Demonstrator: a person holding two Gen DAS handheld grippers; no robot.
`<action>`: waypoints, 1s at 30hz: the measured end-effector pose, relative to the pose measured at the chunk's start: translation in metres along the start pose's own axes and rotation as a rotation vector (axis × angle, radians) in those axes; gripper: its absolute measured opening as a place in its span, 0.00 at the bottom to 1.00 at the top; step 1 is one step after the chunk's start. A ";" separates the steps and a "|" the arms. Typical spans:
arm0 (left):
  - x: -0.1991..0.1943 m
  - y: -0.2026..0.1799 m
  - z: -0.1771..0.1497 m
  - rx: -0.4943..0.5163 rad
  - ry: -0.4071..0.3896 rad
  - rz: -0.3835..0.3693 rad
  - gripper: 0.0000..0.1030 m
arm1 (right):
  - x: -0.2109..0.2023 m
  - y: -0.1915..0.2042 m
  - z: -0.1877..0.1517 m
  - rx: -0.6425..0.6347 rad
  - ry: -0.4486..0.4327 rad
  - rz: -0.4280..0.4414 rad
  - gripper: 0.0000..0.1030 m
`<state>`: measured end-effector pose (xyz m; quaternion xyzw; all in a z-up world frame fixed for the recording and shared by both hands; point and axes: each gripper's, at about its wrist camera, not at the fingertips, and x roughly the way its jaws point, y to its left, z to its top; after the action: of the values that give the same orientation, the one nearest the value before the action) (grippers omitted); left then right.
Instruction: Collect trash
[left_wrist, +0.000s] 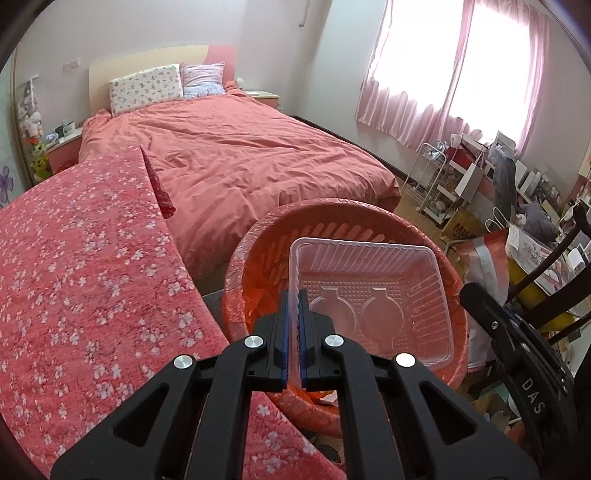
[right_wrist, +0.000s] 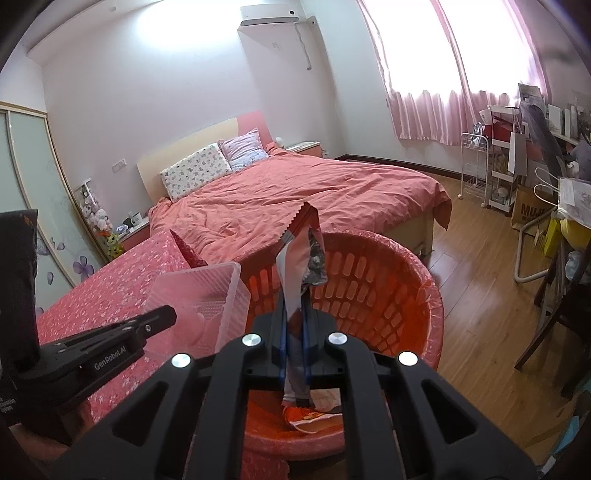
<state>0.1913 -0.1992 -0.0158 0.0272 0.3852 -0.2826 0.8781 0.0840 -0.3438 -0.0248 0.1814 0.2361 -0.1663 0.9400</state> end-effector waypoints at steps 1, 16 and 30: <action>0.001 -0.001 0.000 0.001 0.002 0.001 0.04 | 0.001 -0.001 0.001 0.005 -0.002 0.000 0.11; -0.004 0.019 -0.004 -0.050 0.031 0.049 0.32 | -0.012 -0.008 0.000 0.028 -0.025 -0.017 0.52; -0.159 0.069 -0.068 -0.068 -0.206 0.269 0.73 | -0.133 0.050 -0.047 -0.046 -0.135 0.202 0.95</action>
<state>0.0954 -0.0479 0.0351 0.0196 0.2956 -0.1508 0.9431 -0.0251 -0.2501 0.0163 0.1709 0.1567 -0.0770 0.9697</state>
